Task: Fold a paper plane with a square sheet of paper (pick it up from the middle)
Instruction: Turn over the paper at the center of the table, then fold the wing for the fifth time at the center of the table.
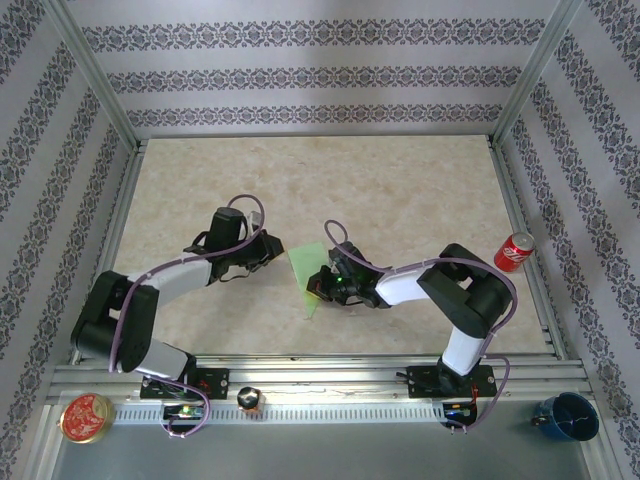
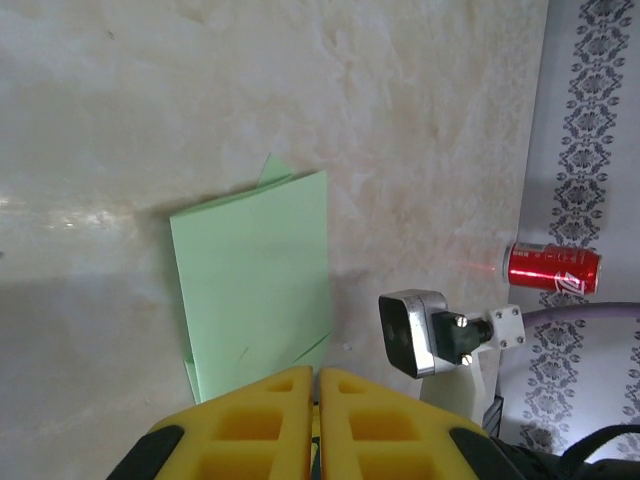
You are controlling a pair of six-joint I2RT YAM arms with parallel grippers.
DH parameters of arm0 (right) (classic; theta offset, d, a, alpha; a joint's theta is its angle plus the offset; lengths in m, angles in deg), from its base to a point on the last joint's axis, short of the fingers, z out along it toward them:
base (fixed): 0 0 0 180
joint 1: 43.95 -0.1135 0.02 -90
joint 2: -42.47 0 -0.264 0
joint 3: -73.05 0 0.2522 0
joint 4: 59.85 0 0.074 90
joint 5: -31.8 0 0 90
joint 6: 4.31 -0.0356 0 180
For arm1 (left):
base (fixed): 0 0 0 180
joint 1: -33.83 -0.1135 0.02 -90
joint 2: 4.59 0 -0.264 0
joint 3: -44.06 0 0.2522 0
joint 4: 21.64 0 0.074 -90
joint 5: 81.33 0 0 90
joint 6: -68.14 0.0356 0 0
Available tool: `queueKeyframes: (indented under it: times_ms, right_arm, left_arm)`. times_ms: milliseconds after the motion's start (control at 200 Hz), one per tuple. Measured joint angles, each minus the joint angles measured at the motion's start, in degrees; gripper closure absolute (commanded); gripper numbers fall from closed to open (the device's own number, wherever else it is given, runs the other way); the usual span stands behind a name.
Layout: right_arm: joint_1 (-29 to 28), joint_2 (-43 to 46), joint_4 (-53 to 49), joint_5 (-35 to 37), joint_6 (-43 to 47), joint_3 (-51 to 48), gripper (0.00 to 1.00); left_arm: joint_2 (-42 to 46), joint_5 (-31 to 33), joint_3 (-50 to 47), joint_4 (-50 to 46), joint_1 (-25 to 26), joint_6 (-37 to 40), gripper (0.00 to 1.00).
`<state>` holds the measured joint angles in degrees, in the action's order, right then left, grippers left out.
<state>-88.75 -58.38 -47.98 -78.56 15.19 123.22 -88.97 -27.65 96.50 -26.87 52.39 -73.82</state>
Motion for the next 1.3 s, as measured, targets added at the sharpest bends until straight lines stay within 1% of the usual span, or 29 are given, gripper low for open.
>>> queueKeyframes:
  times_ms: [160,460,774,959,1104,1174,1304]
  right_arm:
    - [-0.1,0.0,1.9,2.8,-3.2,-0.4,0.94]
    - [-0.5,-0.1,2.5,4.3,-4.2,-0.5,0.93]
    - [-1.7,-0.2,1.5,4.9,-4.2,0.1,0.93]
    - [-1.9,-0.2,2.7,4.7,-4.8,-0.3,0.93]
    - [-1.9,-0.1,3.7,3.1,-4.2,-0.3,0.90]
    - [-1.8,0.9,3.3,2.7,-3.2,-0.5,0.90]
    - [-0.1,5.9,1.4,2.4,-0.7,-2.3,0.88]
  left_arm:
    - [-2.9,-1.1,1.6,1.4,1.4,-0.9,0.90]
    - [-7.0,-1.9,3.3,1.8,3.2,-1.7,0.92]
    - [-6.7,0.2,3.3,2.8,3.2,-1.9,0.94]
    - [-6.8,0.5,3.5,2.8,3.2,-2.2,0.94]
    - [-6.8,0.3,5.1,2.2,3.2,-2.1,0.94]
    - [-6.6,0.3,5.6,2.2,3.2,-2.1,0.94]
    - [-6.6,0.3,5.6,2.1,3.2,-2.1,0.94]
